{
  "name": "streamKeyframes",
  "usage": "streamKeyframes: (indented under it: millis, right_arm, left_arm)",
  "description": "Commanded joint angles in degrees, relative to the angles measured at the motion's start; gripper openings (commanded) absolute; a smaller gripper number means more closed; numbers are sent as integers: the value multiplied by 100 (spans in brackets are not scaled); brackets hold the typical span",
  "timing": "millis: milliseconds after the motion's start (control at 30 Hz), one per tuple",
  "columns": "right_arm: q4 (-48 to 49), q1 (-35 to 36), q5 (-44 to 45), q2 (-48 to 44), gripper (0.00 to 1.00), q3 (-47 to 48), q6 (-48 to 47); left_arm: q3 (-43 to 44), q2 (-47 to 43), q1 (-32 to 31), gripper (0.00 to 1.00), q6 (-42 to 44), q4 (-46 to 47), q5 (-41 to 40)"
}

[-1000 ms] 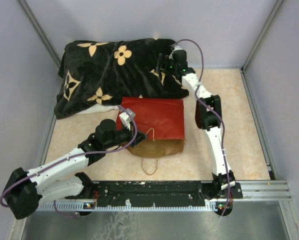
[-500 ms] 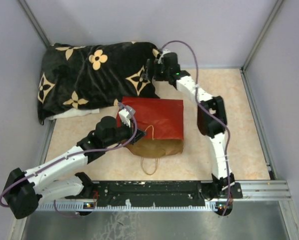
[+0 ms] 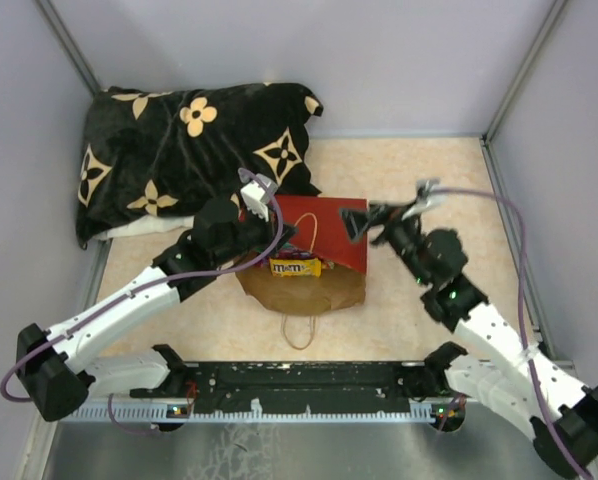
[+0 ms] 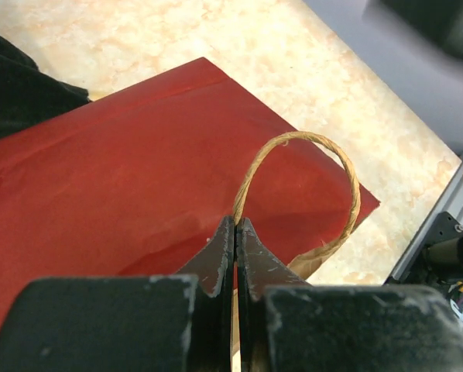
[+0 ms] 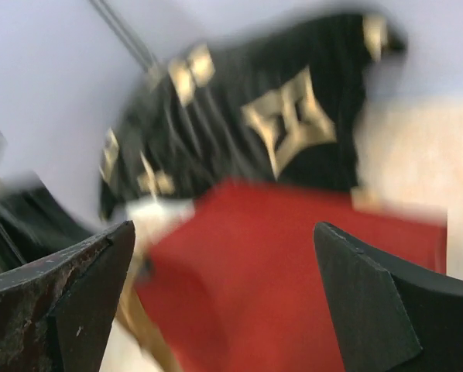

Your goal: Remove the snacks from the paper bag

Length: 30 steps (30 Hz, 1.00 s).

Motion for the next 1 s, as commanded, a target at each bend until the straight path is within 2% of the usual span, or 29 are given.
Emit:
streamKeyframes:
  millis: [0, 167, 267, 367, 467, 600, 667, 767, 867, 967]
  right_arm:
    - [-792, 880, 1318, -1093, 99, -1910, 503]
    - [-2022, 1161, 1794, -3642, 99, -3163, 941]
    - [-3313, 1164, 1856, -4982, 99, -3260, 773]
    - [-3770, 1170, 1641, -4582, 99, -2956, 413]
    - [-3332, 1176, 920, -4393, 99, -3054, 247]
    - [-2500, 1324, 512, -3530, 99, -3041, 104]
    - [-2073, 1775, 842, -2870, 99, -2827, -202]
    - [-1467, 3065, 1975, -1744, 99, -2160, -1025]
    - [-1102, 3965, 2636, -501, 99, -1345, -1757]
    - [-411, 4301, 2470, 344, 99, -1140, -1861]
  left_arm:
    - [505, 244, -22, 0, 200, -520, -232]
    - [700, 316, -24, 0, 301, -835, -425]
    - [818, 346, -19, 1, 359, -945, -501]
    - [1051, 456, -11, 1, 351, -1178, -738]
    - [1241, 571, 45, 0, 242, -1335, -836]
    - [1508, 889, 597, 0, 31, -1428, 12]
    - [1686, 1197, 1168, 0, -234, -1477, 860]
    - [2013, 1704, 1827, 0, -454, -1597, 1674]
    - [2481, 2014, 1985, 0, -310, -1845, 1458]
    - [2628, 2080, 1994, 0, -290, -1851, 1089]
